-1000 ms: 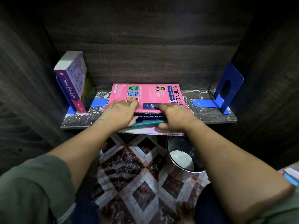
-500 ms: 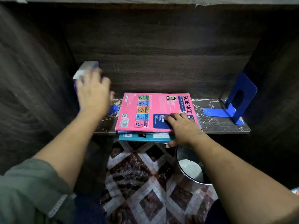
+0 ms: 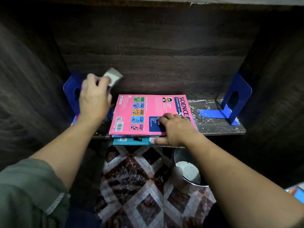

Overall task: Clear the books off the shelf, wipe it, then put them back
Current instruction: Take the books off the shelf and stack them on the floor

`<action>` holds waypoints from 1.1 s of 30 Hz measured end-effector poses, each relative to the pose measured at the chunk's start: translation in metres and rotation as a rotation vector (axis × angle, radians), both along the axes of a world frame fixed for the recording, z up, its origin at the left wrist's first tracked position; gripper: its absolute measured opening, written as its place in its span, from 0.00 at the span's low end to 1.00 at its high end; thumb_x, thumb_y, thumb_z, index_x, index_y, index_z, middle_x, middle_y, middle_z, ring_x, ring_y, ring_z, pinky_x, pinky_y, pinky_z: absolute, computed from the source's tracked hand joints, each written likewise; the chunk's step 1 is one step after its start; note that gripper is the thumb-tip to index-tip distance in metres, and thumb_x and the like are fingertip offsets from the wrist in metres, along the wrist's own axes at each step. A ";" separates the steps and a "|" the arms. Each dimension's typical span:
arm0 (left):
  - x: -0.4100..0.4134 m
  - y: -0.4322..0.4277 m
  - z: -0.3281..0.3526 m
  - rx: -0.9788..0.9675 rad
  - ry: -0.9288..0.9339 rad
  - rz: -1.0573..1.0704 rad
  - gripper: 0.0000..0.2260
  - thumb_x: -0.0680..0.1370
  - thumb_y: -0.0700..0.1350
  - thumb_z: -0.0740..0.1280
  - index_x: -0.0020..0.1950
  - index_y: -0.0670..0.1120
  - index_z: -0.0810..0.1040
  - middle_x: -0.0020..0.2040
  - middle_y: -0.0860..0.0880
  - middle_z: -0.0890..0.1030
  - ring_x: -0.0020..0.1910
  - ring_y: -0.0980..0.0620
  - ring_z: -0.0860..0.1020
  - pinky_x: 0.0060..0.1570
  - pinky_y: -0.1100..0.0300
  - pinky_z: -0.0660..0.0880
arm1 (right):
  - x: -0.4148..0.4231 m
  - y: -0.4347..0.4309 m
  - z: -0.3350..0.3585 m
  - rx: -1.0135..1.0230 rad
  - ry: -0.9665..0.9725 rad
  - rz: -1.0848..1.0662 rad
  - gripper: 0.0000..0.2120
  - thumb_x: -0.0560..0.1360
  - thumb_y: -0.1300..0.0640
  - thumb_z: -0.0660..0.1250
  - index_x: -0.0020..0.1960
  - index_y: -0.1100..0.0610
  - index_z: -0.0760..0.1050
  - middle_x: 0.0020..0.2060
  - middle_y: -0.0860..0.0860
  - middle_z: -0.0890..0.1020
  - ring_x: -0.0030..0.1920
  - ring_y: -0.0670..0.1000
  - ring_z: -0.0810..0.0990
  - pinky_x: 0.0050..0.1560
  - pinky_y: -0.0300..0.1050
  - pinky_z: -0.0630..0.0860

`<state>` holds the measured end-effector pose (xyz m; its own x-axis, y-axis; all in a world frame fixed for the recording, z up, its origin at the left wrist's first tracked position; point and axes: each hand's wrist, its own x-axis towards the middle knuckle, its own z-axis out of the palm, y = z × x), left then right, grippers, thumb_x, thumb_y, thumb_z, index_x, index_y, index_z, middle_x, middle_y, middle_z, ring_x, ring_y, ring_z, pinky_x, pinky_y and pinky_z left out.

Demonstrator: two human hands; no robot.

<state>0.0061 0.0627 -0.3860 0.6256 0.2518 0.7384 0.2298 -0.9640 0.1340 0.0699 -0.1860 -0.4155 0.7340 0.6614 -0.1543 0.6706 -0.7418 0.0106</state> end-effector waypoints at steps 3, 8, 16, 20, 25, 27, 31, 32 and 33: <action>0.009 -0.034 -0.002 0.187 -0.070 -0.188 0.17 0.69 0.35 0.68 0.58 0.41 0.77 0.46 0.39 0.75 0.42 0.38 0.74 0.40 0.46 0.73 | 0.001 0.000 0.015 0.086 -0.097 -0.045 0.38 0.72 0.29 0.59 0.74 0.51 0.61 0.72 0.53 0.66 0.69 0.57 0.67 0.67 0.58 0.65; 0.011 -0.092 -0.015 0.318 -0.064 -0.475 0.17 0.73 0.36 0.62 0.61 0.41 0.71 0.41 0.41 0.77 0.37 0.41 0.74 0.34 0.49 0.74 | 0.011 -0.017 0.026 0.125 -0.203 -0.171 0.33 0.74 0.42 0.66 0.73 0.53 0.62 0.70 0.53 0.68 0.68 0.57 0.68 0.65 0.56 0.67; 0.005 -0.112 -0.039 -0.216 0.637 -0.534 0.30 0.71 0.58 0.73 0.70 0.51 0.67 0.72 0.48 0.68 0.73 0.44 0.64 0.72 0.49 0.61 | 0.019 -0.038 0.015 0.183 -0.030 -0.184 0.34 0.71 0.48 0.70 0.74 0.50 0.62 0.69 0.53 0.69 0.67 0.57 0.69 0.65 0.53 0.70; -0.009 -0.070 -0.029 -0.262 0.871 -0.051 0.55 0.57 0.67 0.78 0.76 0.64 0.48 0.78 0.45 0.43 0.76 0.35 0.49 0.71 0.36 0.55 | 0.012 -0.029 0.008 0.187 0.083 -0.051 0.42 0.69 0.47 0.72 0.77 0.47 0.55 0.74 0.55 0.60 0.72 0.59 0.64 0.70 0.54 0.66; -0.015 -0.039 -0.044 -0.259 0.922 -0.092 0.58 0.57 0.63 0.80 0.77 0.64 0.46 0.73 0.41 0.58 0.69 0.38 0.66 0.67 0.43 0.68 | 0.003 -0.015 -0.009 0.089 -0.112 0.067 0.50 0.64 0.40 0.75 0.78 0.45 0.50 0.77 0.54 0.53 0.75 0.60 0.56 0.74 0.58 0.55; -0.011 -0.034 -0.041 -0.165 0.891 -0.102 0.55 0.57 0.66 0.78 0.77 0.62 0.51 0.69 0.41 0.64 0.68 0.39 0.67 0.66 0.44 0.69 | 0.003 -0.009 -0.011 0.107 -0.174 0.091 0.47 0.66 0.43 0.75 0.77 0.48 0.53 0.75 0.53 0.58 0.74 0.57 0.58 0.74 0.55 0.55; -0.004 -0.034 -0.031 0.173 0.864 -0.134 0.51 0.62 0.69 0.74 0.78 0.53 0.56 0.79 0.42 0.52 0.77 0.42 0.51 0.75 0.47 0.53 | 0.008 -0.002 -0.010 0.142 -0.135 0.092 0.44 0.66 0.47 0.76 0.75 0.52 0.58 0.71 0.54 0.65 0.69 0.57 0.65 0.69 0.52 0.67; -0.003 -0.037 -0.029 0.231 0.877 -0.158 0.51 0.63 0.68 0.73 0.78 0.50 0.56 0.79 0.44 0.52 0.77 0.45 0.53 0.75 0.49 0.53 | 0.009 -0.001 -0.008 0.137 -0.120 0.098 0.44 0.66 0.48 0.76 0.75 0.52 0.58 0.70 0.55 0.66 0.68 0.57 0.66 0.68 0.52 0.68; -0.003 -0.040 -0.029 0.243 0.894 -0.181 0.51 0.64 0.67 0.73 0.78 0.48 0.56 0.79 0.45 0.54 0.77 0.46 0.55 0.75 0.51 0.54 | 0.009 -0.001 -0.007 0.132 -0.110 0.103 0.43 0.66 0.48 0.76 0.75 0.53 0.58 0.70 0.55 0.66 0.68 0.58 0.67 0.68 0.51 0.68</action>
<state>0.0032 0.0223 -0.4146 0.9999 -0.0026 -0.0145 -0.0058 -0.9734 -0.2290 0.0793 -0.1871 -0.4227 0.6690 0.7431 0.0159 0.7432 -0.6690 -0.0049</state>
